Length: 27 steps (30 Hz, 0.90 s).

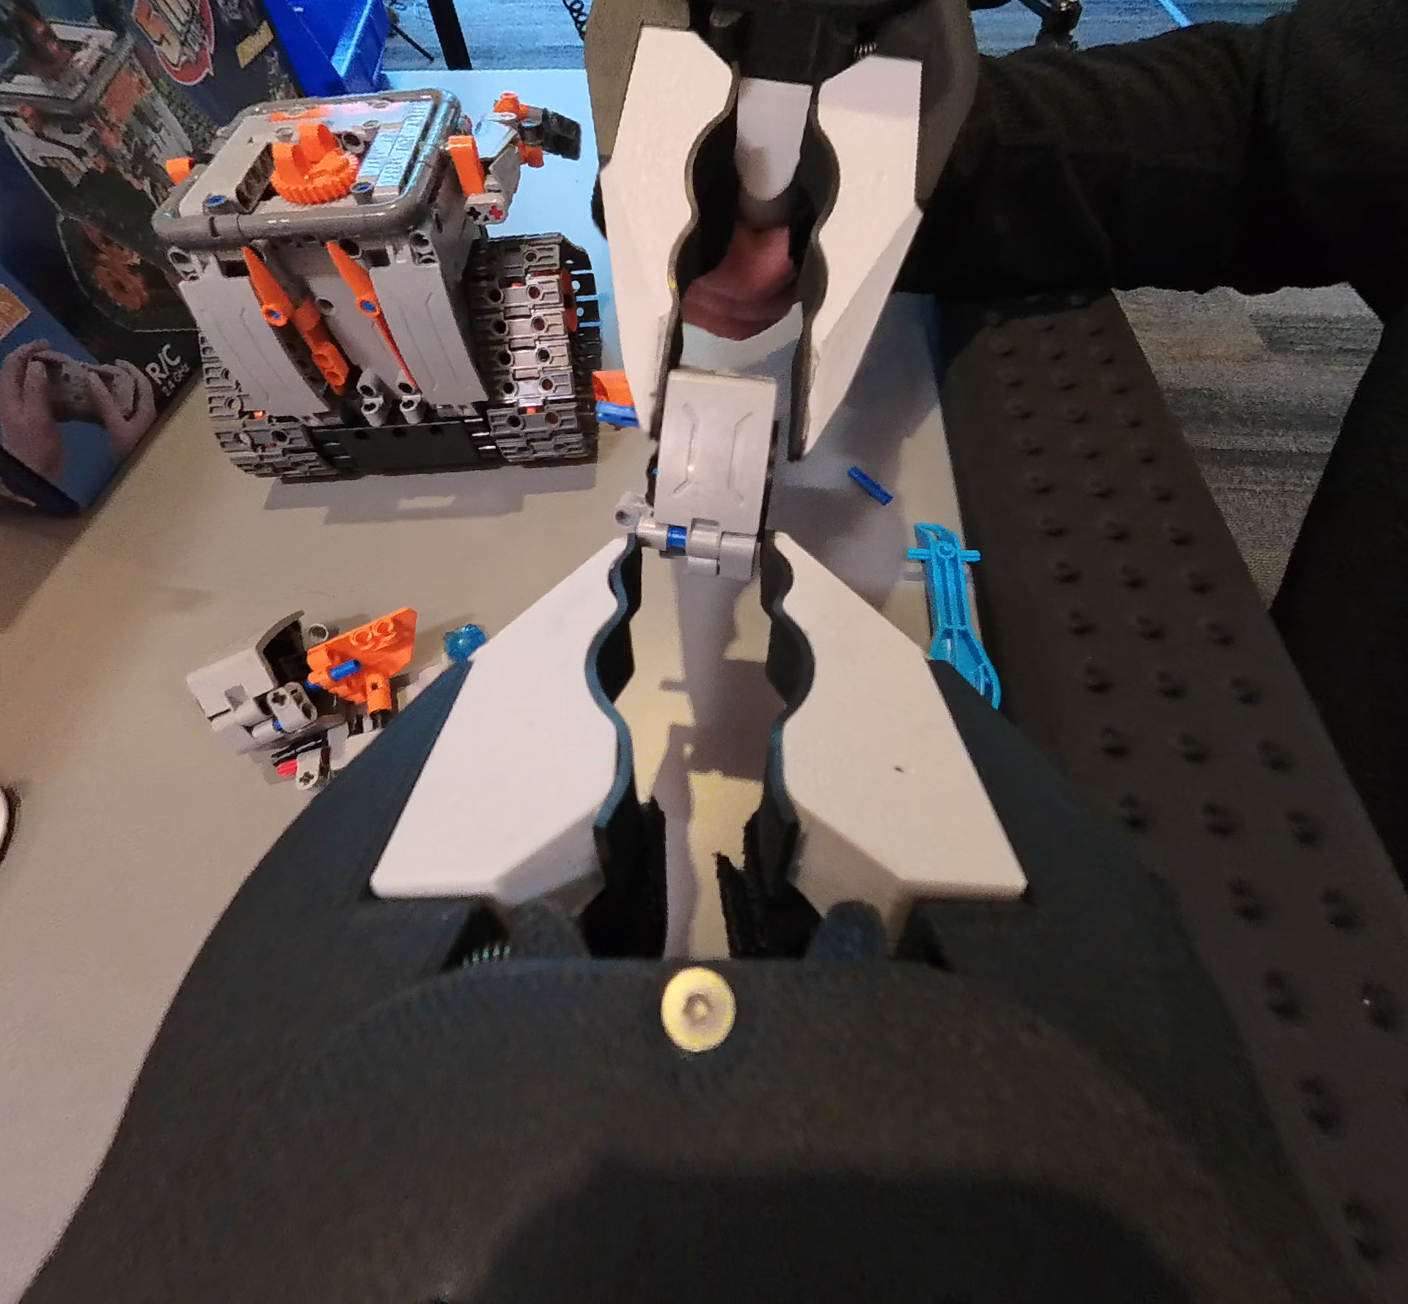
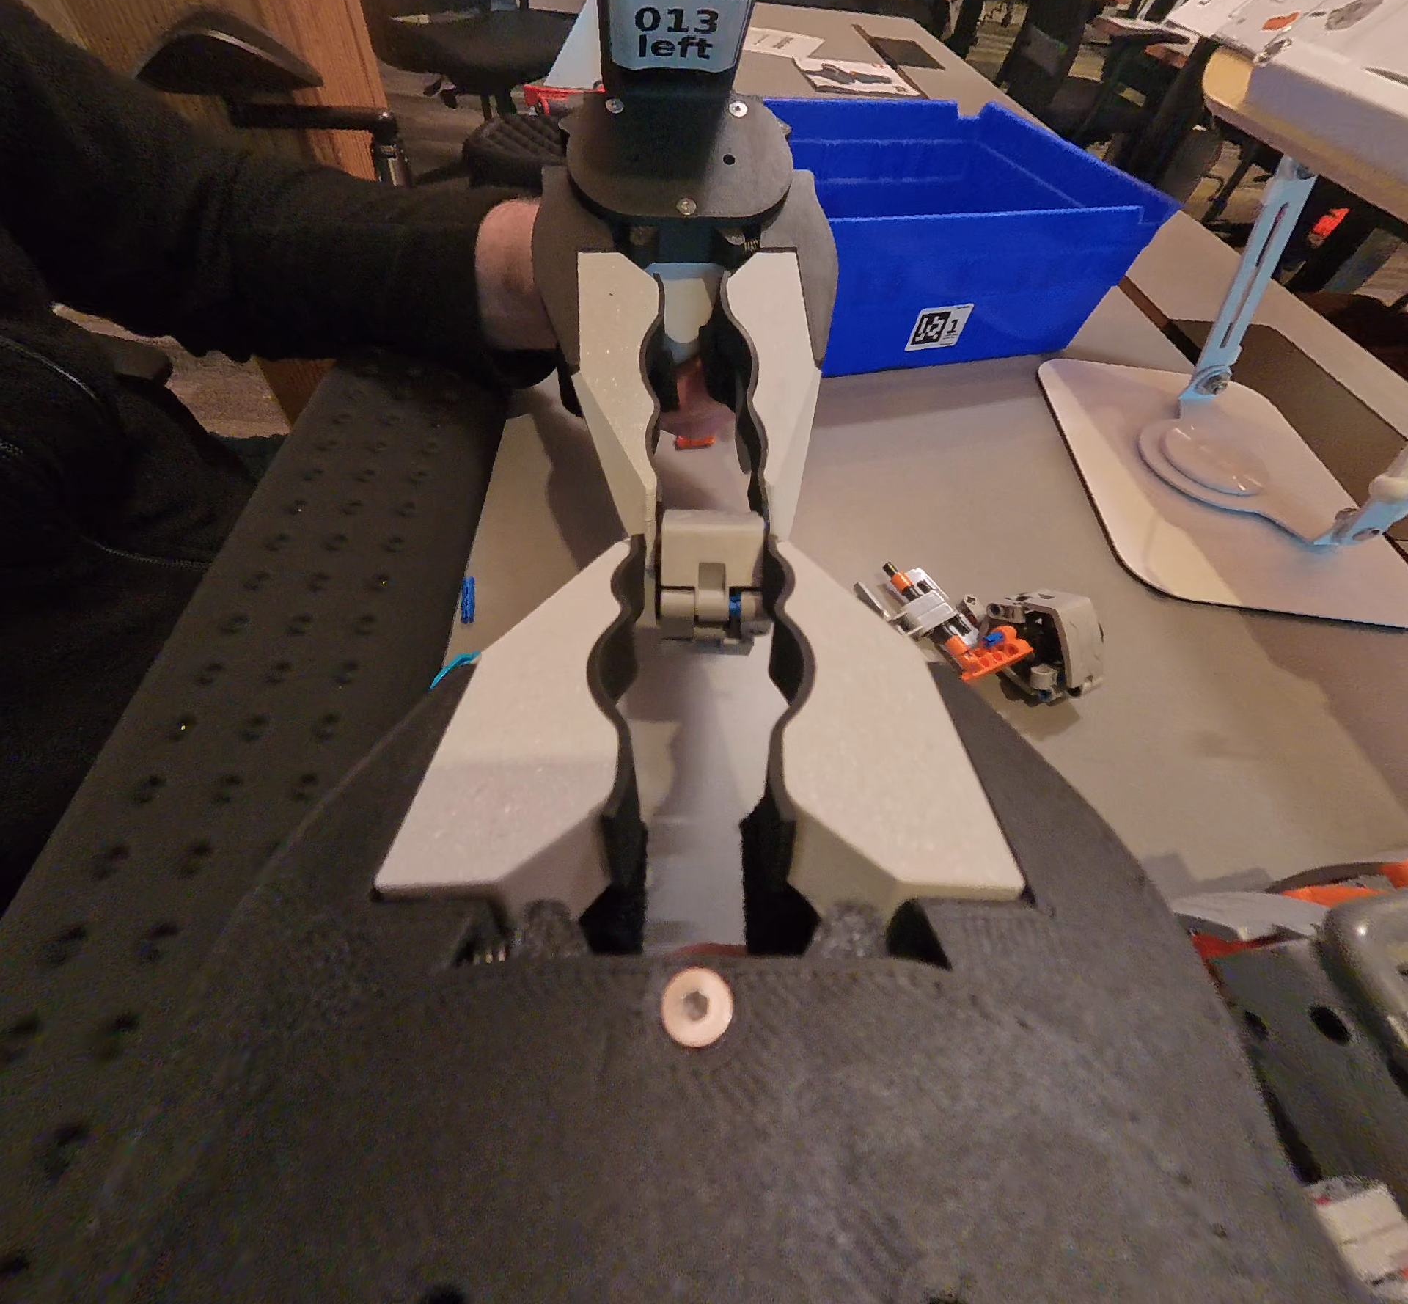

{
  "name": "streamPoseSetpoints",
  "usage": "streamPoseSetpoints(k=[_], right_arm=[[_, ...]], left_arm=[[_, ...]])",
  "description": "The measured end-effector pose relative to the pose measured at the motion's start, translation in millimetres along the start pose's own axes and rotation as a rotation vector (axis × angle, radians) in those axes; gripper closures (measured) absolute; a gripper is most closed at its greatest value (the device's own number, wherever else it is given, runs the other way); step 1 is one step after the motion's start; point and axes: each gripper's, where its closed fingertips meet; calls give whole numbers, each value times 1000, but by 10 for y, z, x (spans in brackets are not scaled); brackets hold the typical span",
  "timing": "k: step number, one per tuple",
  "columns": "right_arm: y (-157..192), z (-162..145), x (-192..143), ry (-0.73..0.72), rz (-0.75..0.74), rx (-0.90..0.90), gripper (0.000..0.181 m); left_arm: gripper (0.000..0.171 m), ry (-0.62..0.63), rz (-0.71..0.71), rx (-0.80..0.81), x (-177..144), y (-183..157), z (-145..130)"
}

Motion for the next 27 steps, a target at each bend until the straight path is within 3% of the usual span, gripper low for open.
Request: streamPoseSetpoints(k=[22, 27], right_arm=[[-166, -436, 104, 214, -75, 54, 156], [-179, -583, 154, 277, -72, 87, 157]], left_arm=[[148, 198, 73, 81, 126, 119, -413], [140, 245, 121, 80, 116, 210, -485]])
Point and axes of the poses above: each gripper's, where its closed fingertips meet, x out along the fingers, z out of its top, y = z × x across the jaws, and after that the axes turned 15 degrees about z, right-handed
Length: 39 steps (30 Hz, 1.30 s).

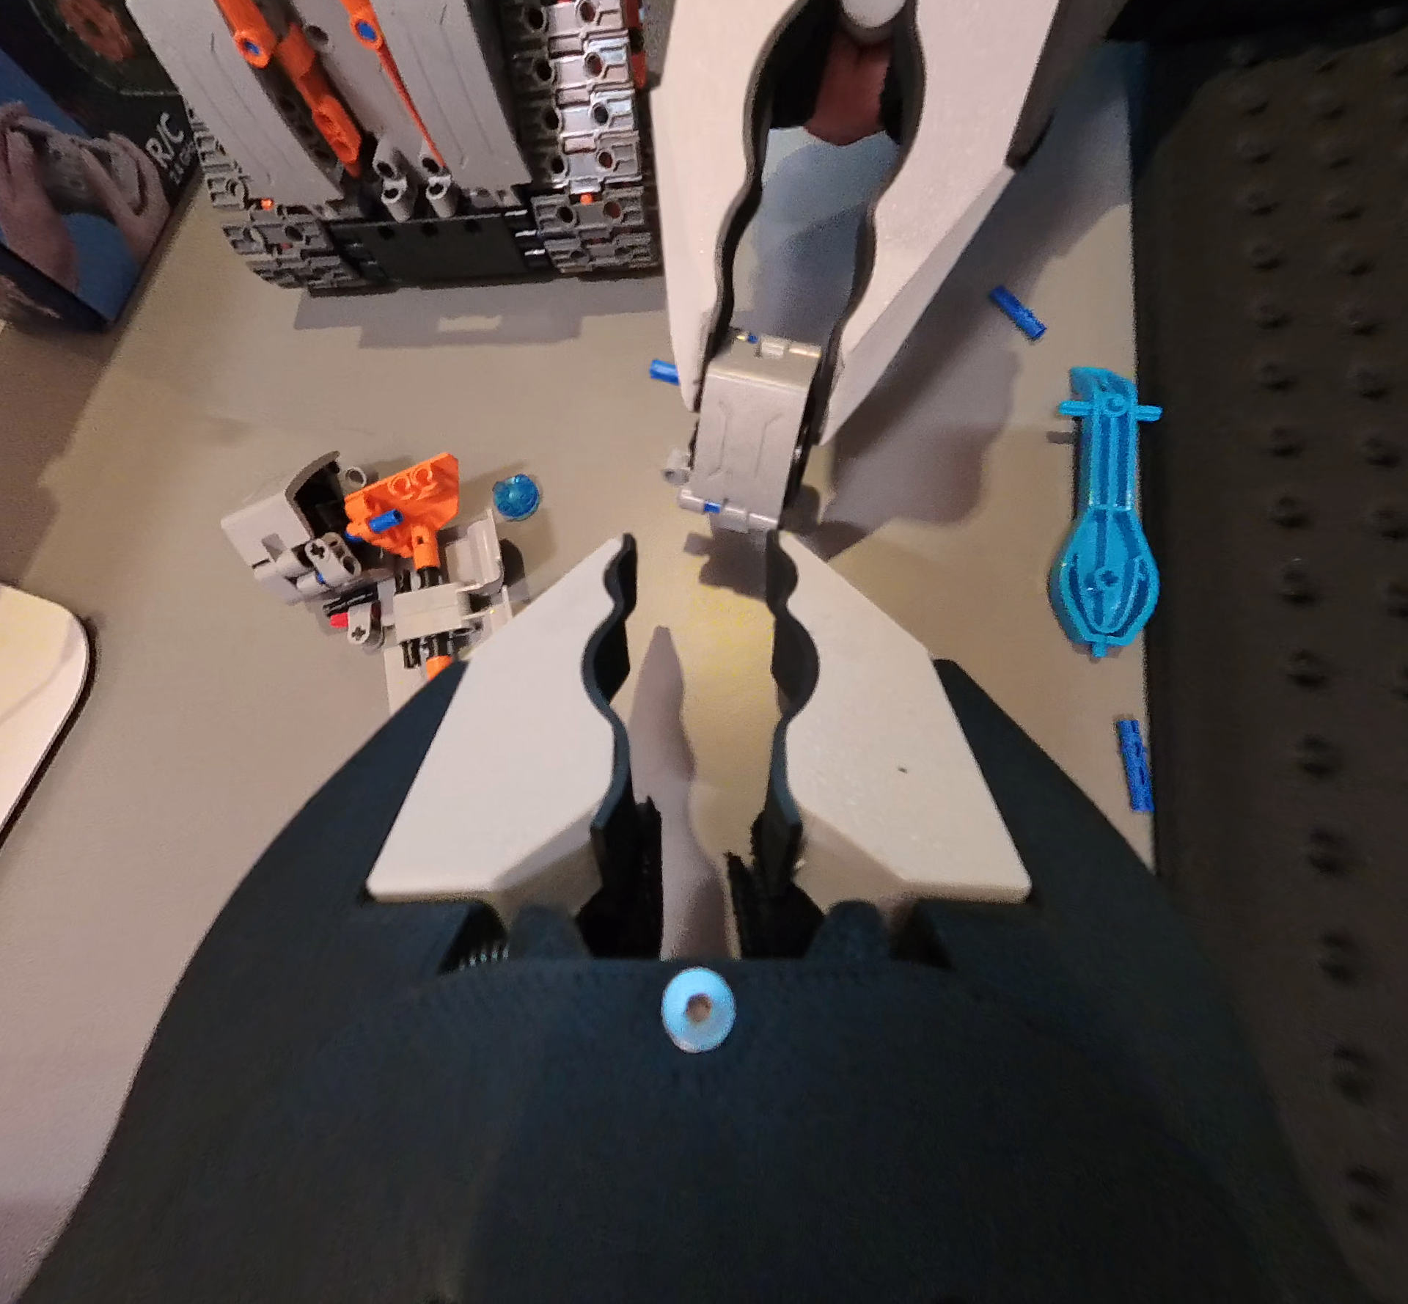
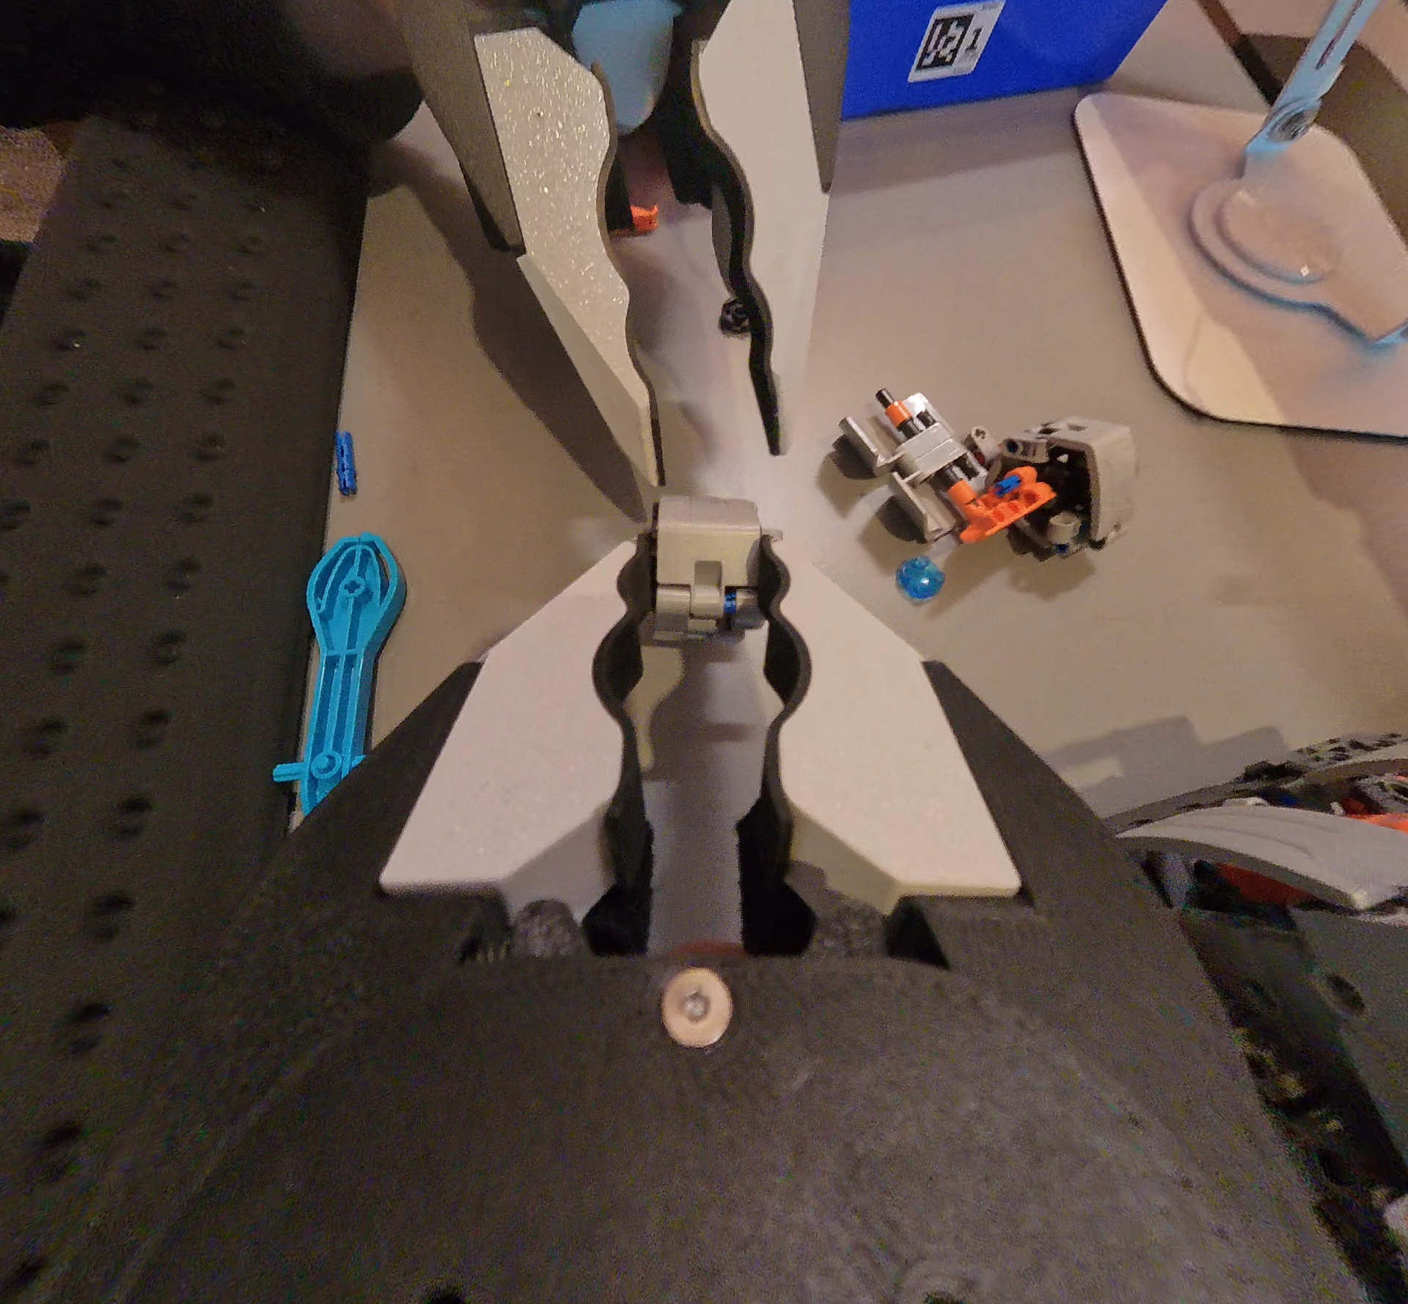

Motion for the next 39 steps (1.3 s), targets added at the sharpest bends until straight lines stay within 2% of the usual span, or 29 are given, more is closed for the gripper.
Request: streamPoseSetpoints(k=[6, 10, 15, 18, 19, 21, 24, 31, 34, 36, 37, 39], right_arm=[[19, -219, 129, 115, 23, 38, 156], [63, -228, 143, 121, 52, 47, 156], [84, -176, 43, 89, 77, 63, 148], [28, -122, -65, 53, 55, 73, 147], [18, -96, -94, 37, 51, 75, 146], [-10, -62, -135, 15, 37, 80, 146], [-37, -63, -153, 16, 17, 80, 147], [-40, -27, -186, 10, -1, 67, 149], [-42, -10, -209, 3, -5, 65, 149], [-42, 3, -225, -1, -9, 62, 150], [-45, 10, -237, -4, -11, 62, 150], [-59, 22, -268, -14, -18, 64, 150]], left_arm=[[135, 41, -6, -8, 22, 4, -80], [133, 61, -20, -8, 35, -20, -119], [132, 55, -1, -25, 8, 43, -111], [128, 26, 52, -74, -23, 176, -54], [123, 20, 89, -101, -26, 252, -34], [102, 13, 216, -149, -36, 475, 10], [92, 53, 324, -186, -17, 667, -32], [81, 322, 200, -348, 288, 515, -500], [98, 307, 116, -344, 273, 365, -402], [112, 269, -34, -330, 247, 70, -279], [113, 257, -83, -299, 229, -38, -245], [115, 212, -87, -230, 193, -68, -173]])
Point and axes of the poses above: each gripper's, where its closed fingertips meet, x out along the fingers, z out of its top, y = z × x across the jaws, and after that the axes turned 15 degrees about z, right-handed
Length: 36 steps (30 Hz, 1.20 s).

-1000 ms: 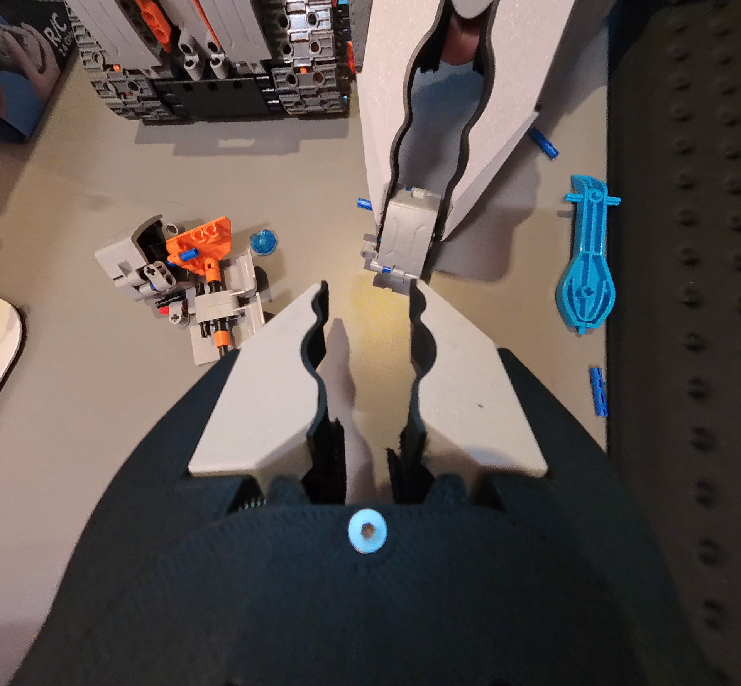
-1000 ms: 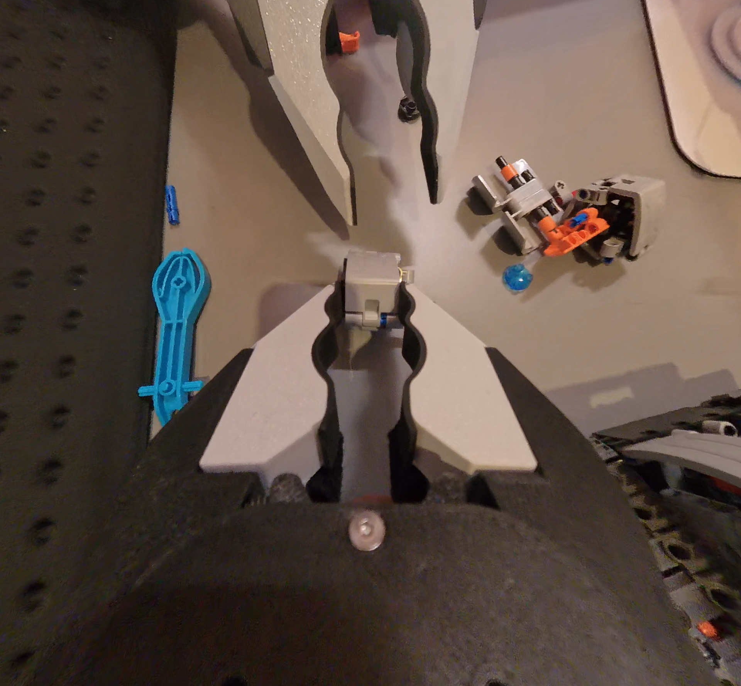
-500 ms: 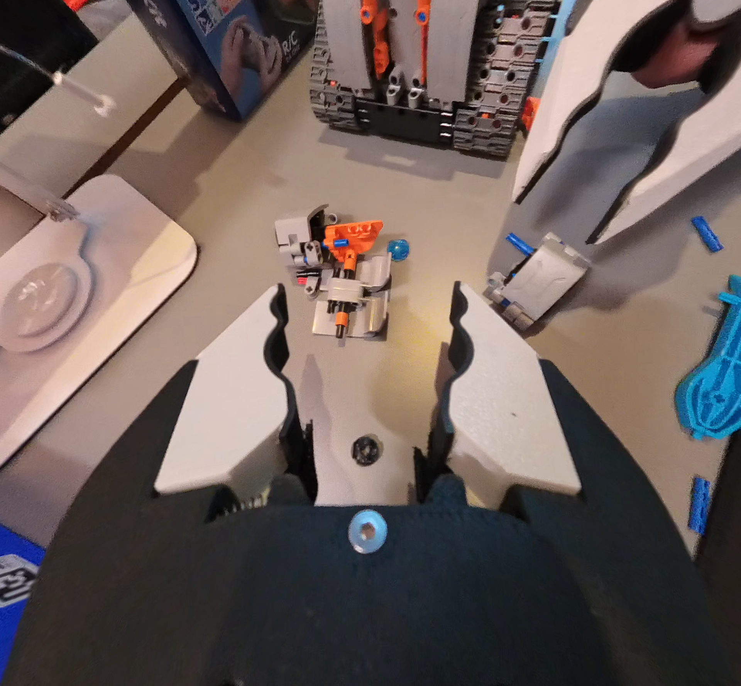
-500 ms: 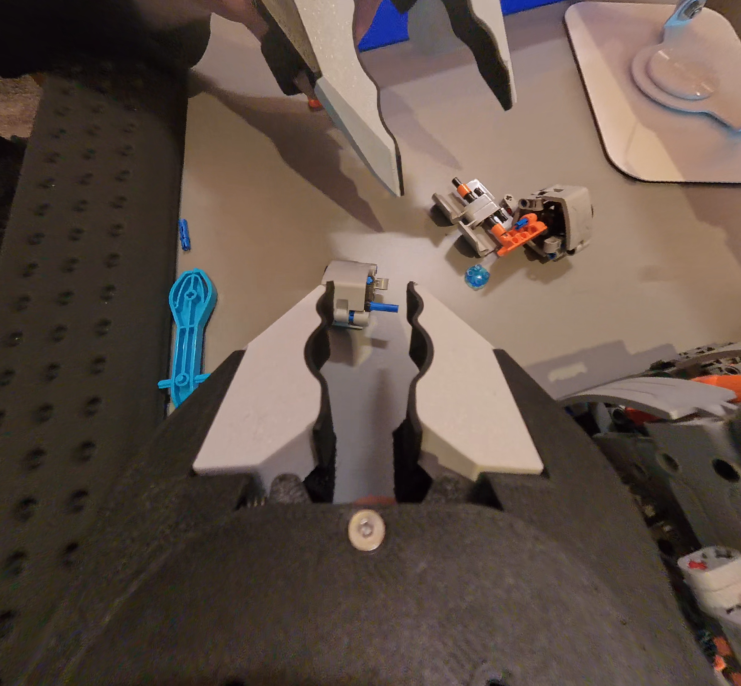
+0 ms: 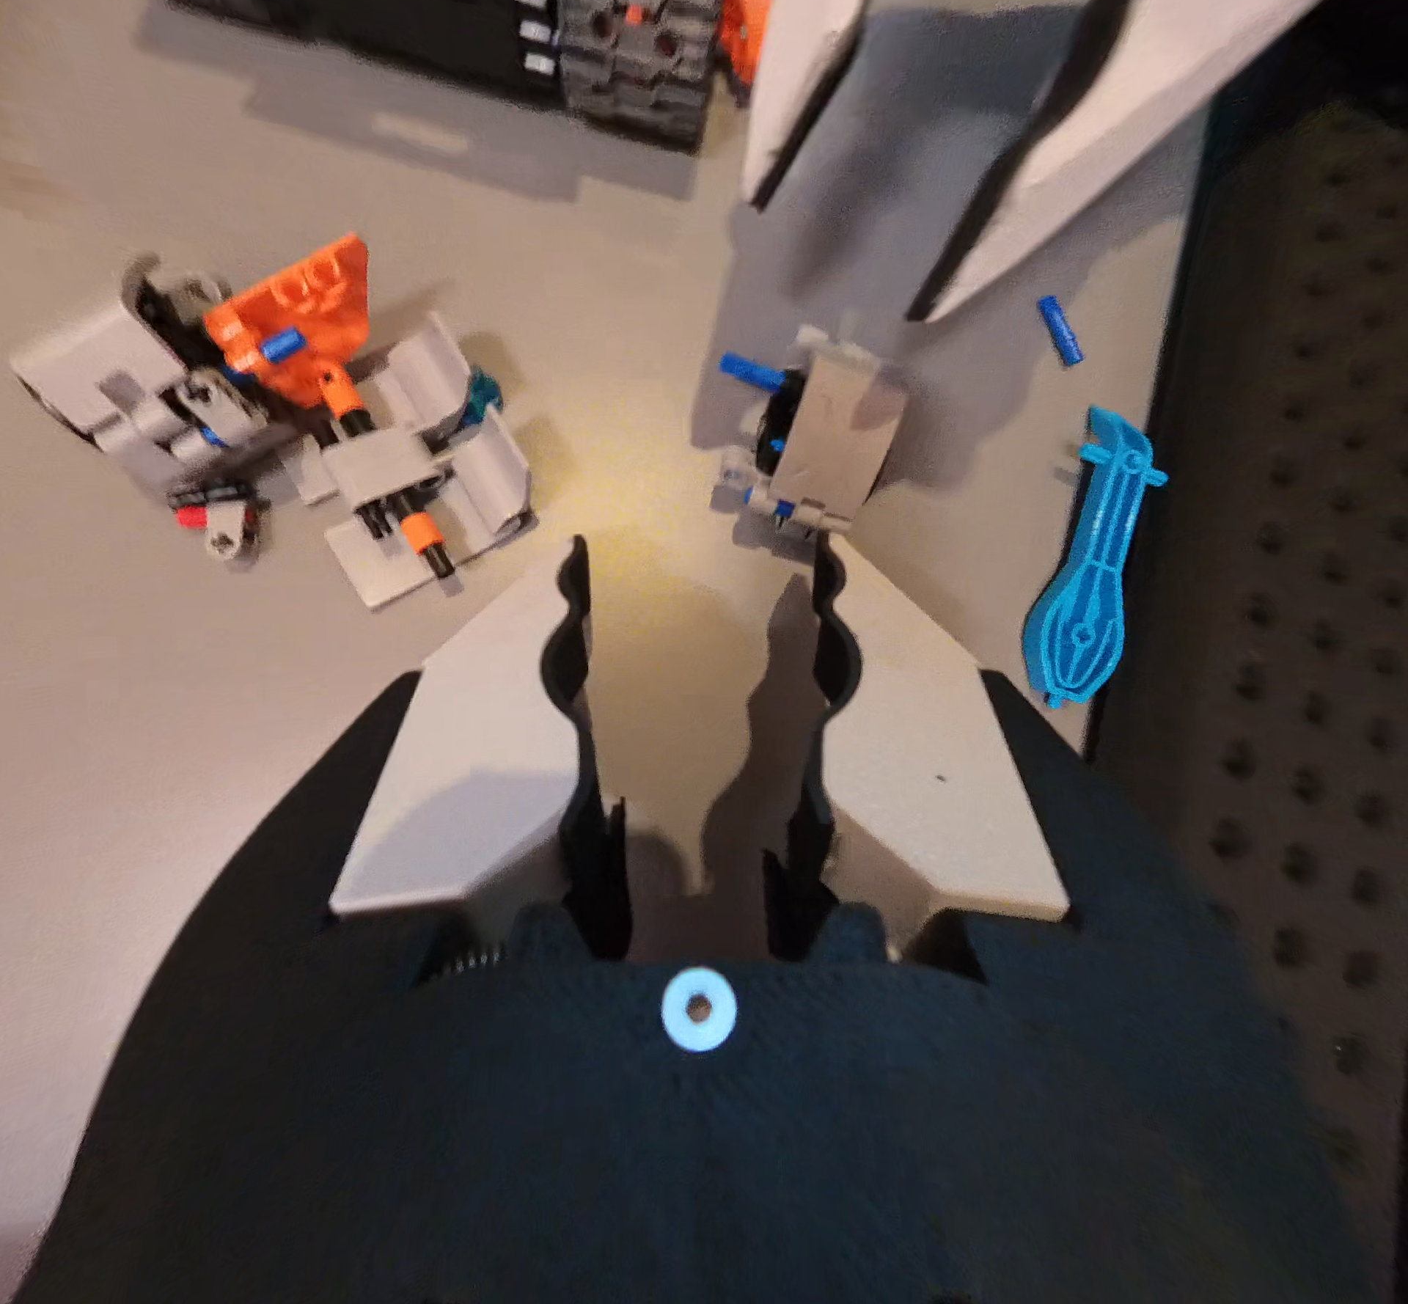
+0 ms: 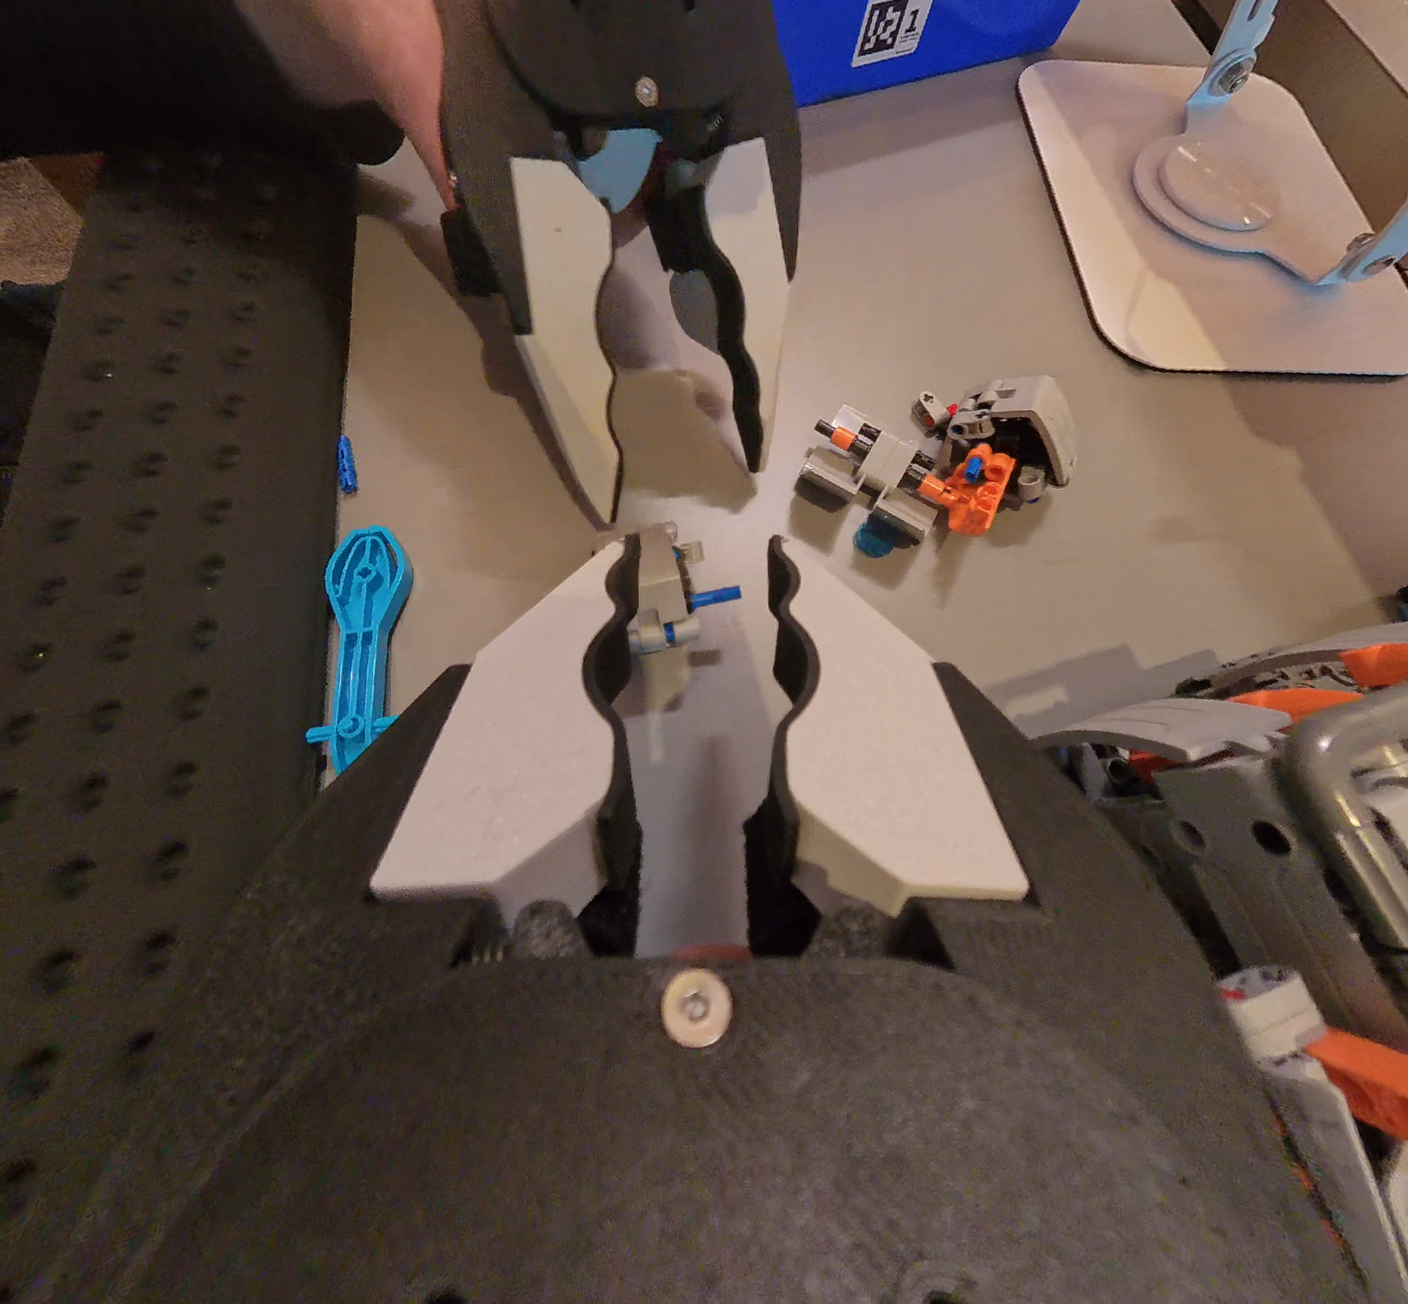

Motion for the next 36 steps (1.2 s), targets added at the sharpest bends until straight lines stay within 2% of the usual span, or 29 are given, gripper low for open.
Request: streamPoseSetpoints(k=[2, 4, 6, 9, 11, 14, 16, 18, 21, 23, 26, 30, 31, 36], right_arm=[[-18, 15, -32, -13, -6, 5, 150], [-28, 27, -54, -19, -14, 6, 150], [-34, 26, -57, -17, -19, 5, 151], [-43, -8, -35, -1, -19, 10, 151], [-54, -26, -34, 5, -21, 14, 151], [-55, -8, -61, -3, -24, 13, 151], [-55, 7, -94, -10, -30, 11, 151], [-60, 24, -131, -15, -38, 8, 151], [-53, 32, -160, -17, -37, 7, 151], [-59, -7, -146, 1, -35, 16, 150], [-68, -77, -101, 32, -28, 26, 150], [-73, -187, -36, 85, -18, 39, 149], [-64, -208, -23, 96, -11, 43, 149], [11, -294, 9, 150, 29, 49, 148]], left_arm=[[117, -25, 20, -13, -78, 76, 69], [115, -29, 136, -55, -105, 339, 94], [105, -4, 182, -89, -57, 480, 46], [100, 42, 118, -100, 112, 381, -34], [101, 18, 69, -86, 141, 249, 41], [104, 18, -39, -30, 147, -22, 95], [113, -17, -138, 13, 56, -198, 137], [115, -64, -65, 34, -28, -63, 216], [105, -102, 133, -15, -136, 383, 342], [95, -83, 238, -21, -158, 641, 353], [87, -24, 256, 6, -74, 783, 351], [93, 99, 311, 94, 90, 927, 266], [97, 126, 298, 96, 124, 918, 233], [93, 142, 245, 72, 100, 738, 188]])
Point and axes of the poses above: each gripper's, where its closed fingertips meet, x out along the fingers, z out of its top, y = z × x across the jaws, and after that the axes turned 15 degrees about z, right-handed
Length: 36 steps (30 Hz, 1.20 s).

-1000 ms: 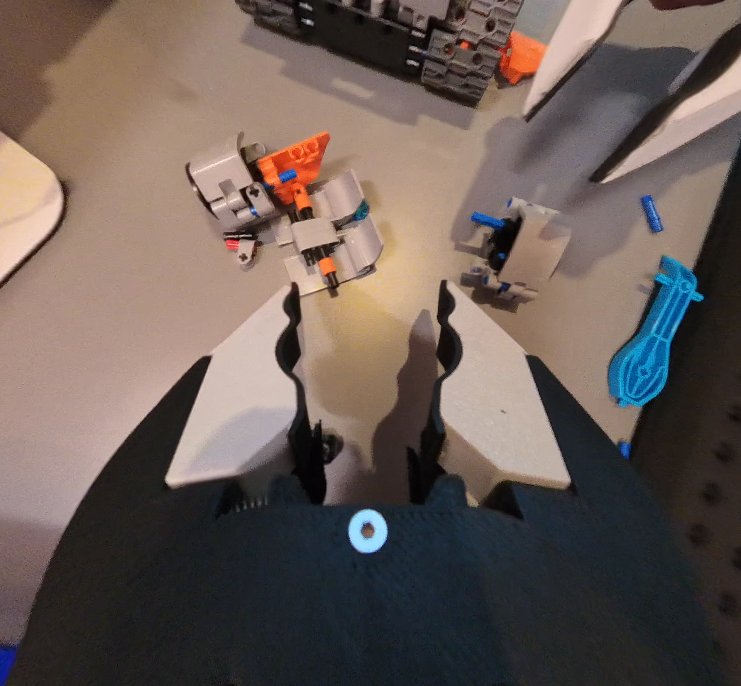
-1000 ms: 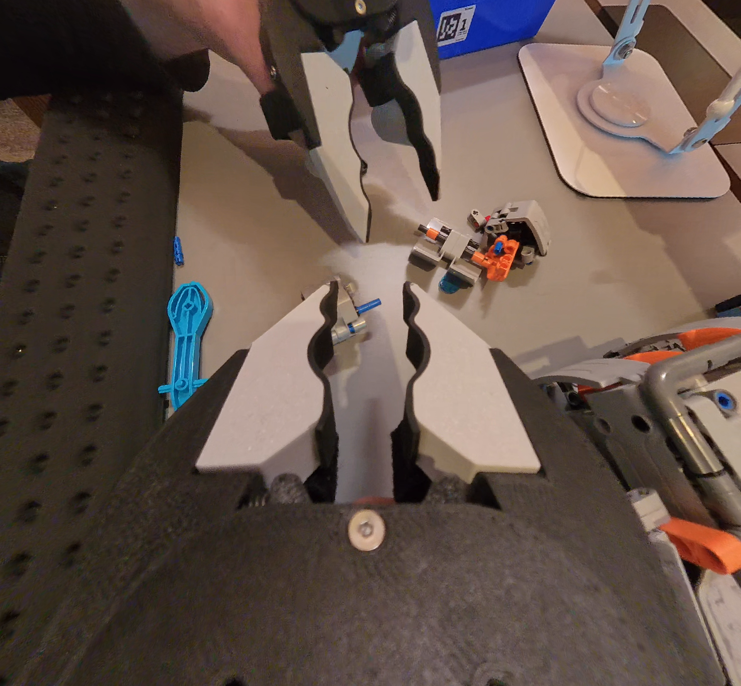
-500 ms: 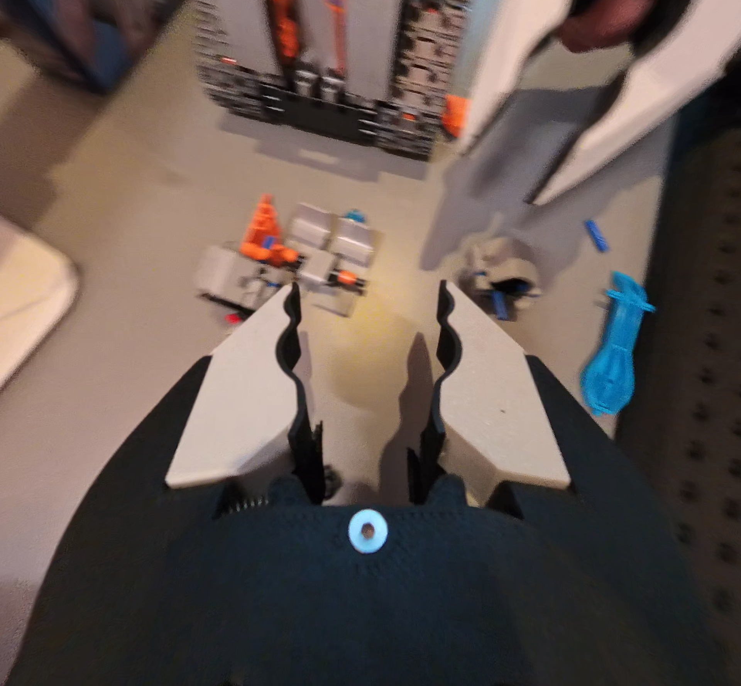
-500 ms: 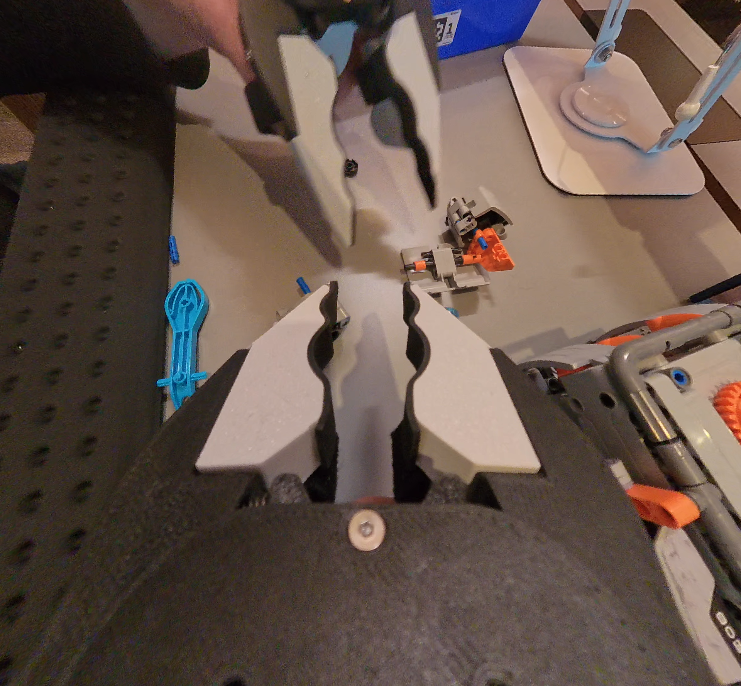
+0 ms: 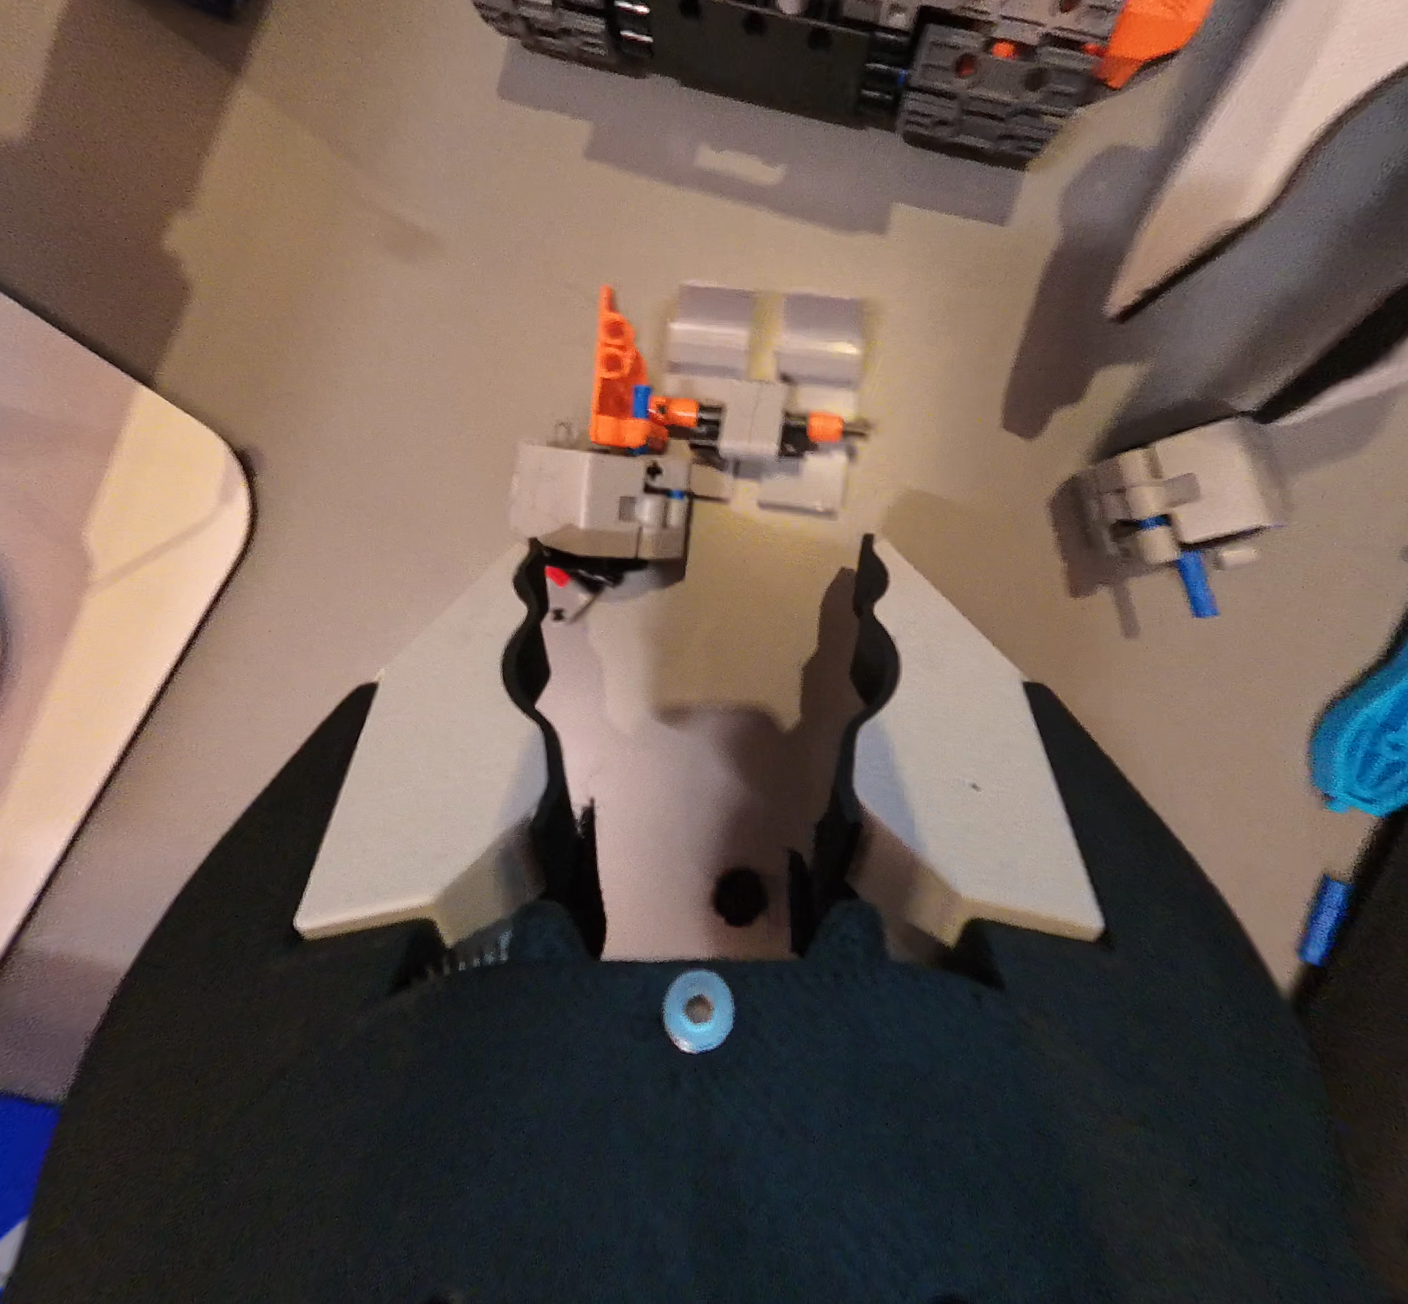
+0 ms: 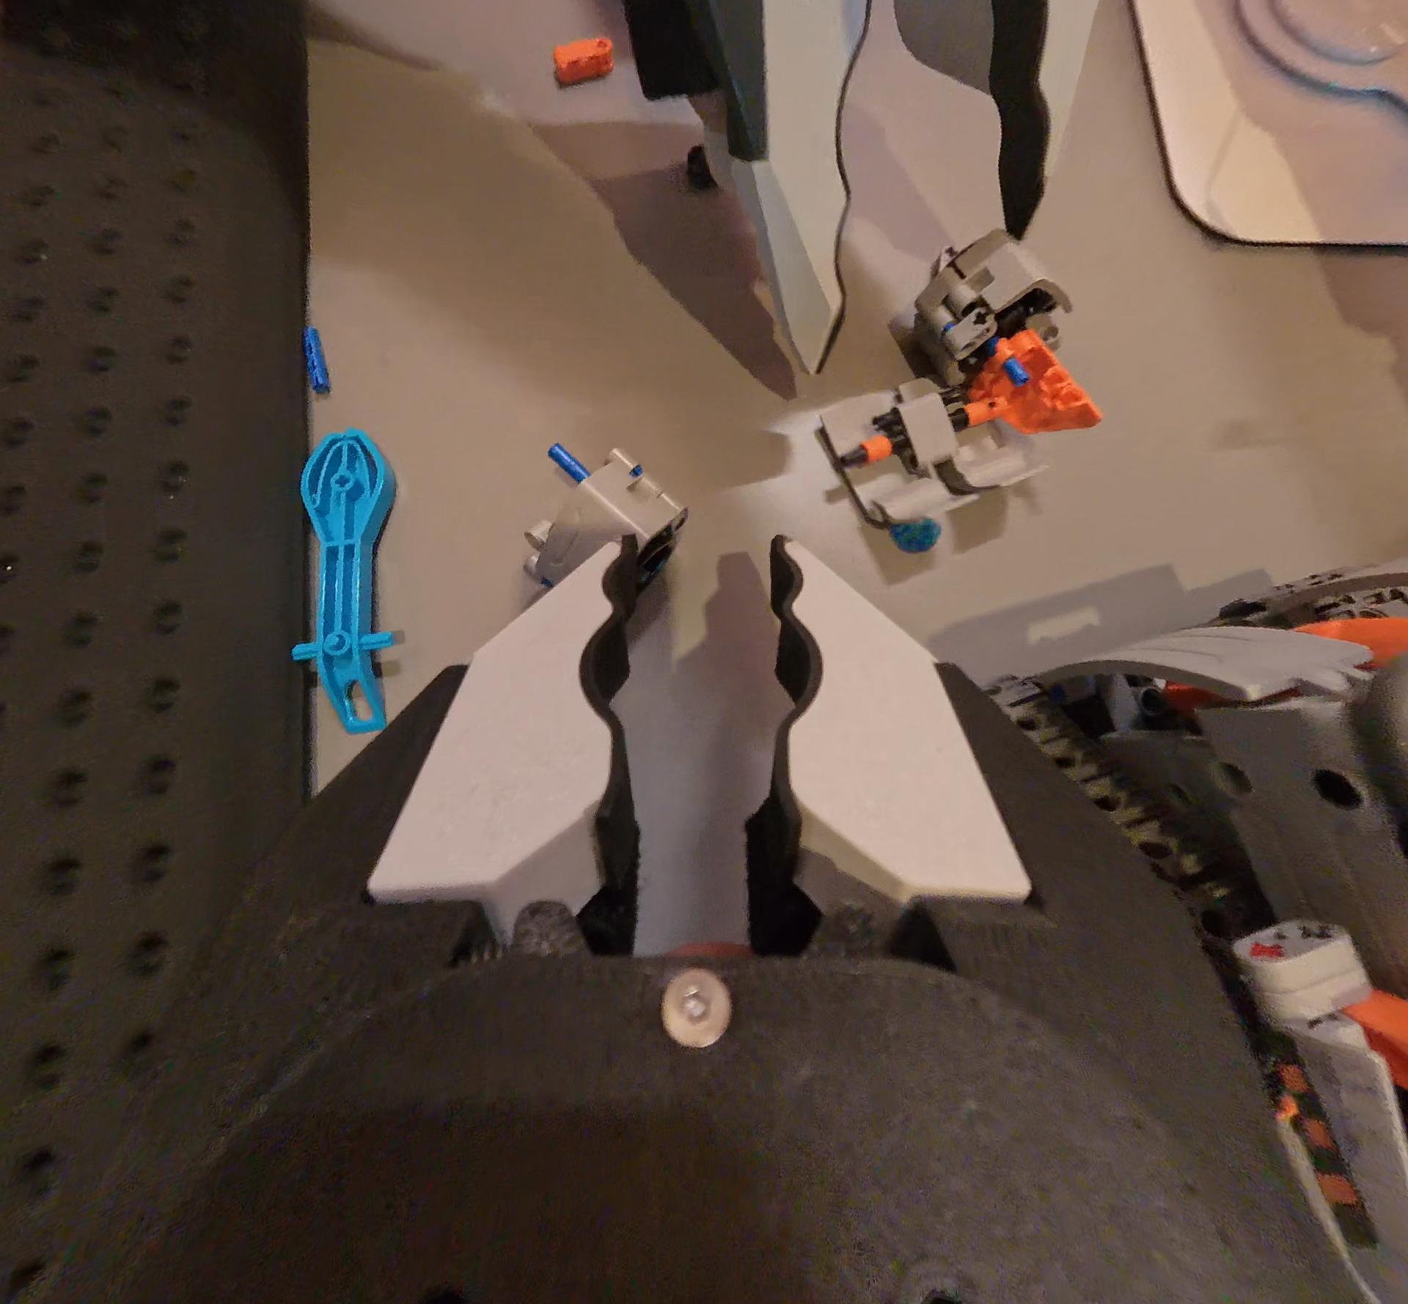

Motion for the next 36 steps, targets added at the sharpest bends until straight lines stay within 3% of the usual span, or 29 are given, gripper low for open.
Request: streamPoseSetpoints(k=[4, 7, 11, 17, 21, 24, 26, 36], right_arm=[[59, -49, 22, 30, 35, -2, 148], [101, -87, 29, 48, 62, 0, 147], [206, -130, 35, 84, 103, -20, 144], [280, -137, 132, 112, 116, -34, 135], [238, -197, 262, 154, 95, -24, 137], [262, -226, 313, 177, 104, -29, 147], [253, -225, 301, 178, 97, -32, 149], [44, -251, 116, 148, 9, 72, 152]], left_arm=[[106, -11, -157, 32, -202, -366, -55], [105, -14, -99, 69, -222, -279, -82], [104, -107, -13, 110, -238, -176, 122], [105, -149, 11, 192, -162, -367, 275], [108, -108, 17, 224, -22, -467, 231], [131, -85, 83, 253, 75, -404, 197], [140, -92, 28, 221, 48, -459, 185], [140, -31, -14, 132, -220, -308, -154]])
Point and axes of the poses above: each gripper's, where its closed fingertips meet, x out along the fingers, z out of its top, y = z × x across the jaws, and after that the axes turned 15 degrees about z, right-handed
